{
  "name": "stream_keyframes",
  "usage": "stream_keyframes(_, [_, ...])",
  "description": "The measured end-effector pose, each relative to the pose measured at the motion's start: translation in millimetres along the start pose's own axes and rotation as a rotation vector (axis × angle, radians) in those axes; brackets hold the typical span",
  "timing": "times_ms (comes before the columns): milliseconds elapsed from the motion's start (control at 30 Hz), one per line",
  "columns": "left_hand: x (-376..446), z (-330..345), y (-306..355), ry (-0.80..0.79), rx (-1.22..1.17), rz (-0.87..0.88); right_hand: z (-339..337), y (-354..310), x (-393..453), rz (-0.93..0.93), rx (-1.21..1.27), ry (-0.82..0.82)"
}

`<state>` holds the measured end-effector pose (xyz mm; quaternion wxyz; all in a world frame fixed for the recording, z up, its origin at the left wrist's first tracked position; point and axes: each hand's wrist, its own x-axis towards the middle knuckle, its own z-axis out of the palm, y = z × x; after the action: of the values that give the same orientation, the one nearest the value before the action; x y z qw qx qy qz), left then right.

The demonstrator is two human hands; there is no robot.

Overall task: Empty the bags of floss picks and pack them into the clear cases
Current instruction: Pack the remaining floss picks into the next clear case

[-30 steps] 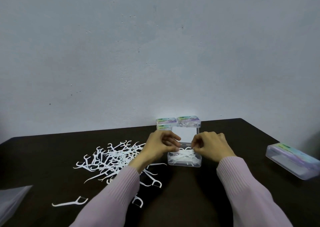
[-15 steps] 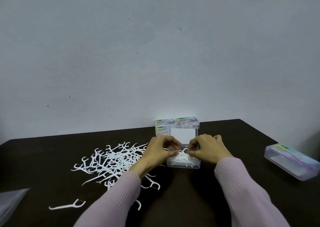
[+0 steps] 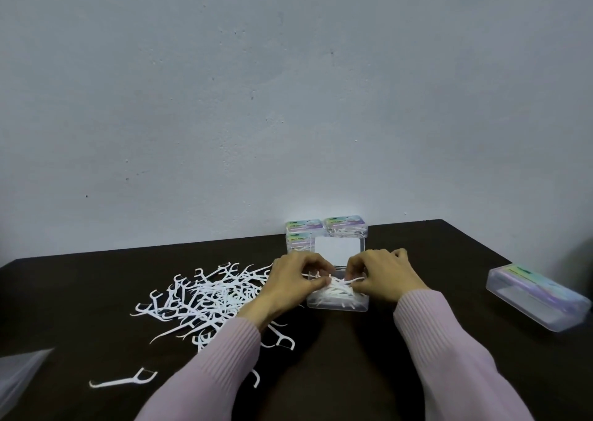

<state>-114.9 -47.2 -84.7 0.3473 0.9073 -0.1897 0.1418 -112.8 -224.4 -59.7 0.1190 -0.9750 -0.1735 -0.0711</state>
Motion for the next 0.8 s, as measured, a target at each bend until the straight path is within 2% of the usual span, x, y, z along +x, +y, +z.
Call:
stream_keyframes(100, [1.0,0.3,-3.4,-0.031,0.080,0.006,0.1,0.2,0.1,-0.012,0.031,0.006])
stream_keyframes(267, [1.2,-1.8,-2.4,-0.092,0.076,-0.017,1.5,0.5,0.0,-0.020,-0.001,-0.027])
stream_keyframes(500, [1.2,-3.7,-3.4,-0.080,-0.025,-0.043,-2.0,2.1,-0.8,-0.012,0.024,0.039])
stream_keyframes(800, [-1.1,-4.6,0.9,-0.057,-0.003,-0.030,1.2,2.3,2.3,-0.033,0.113,0.155])
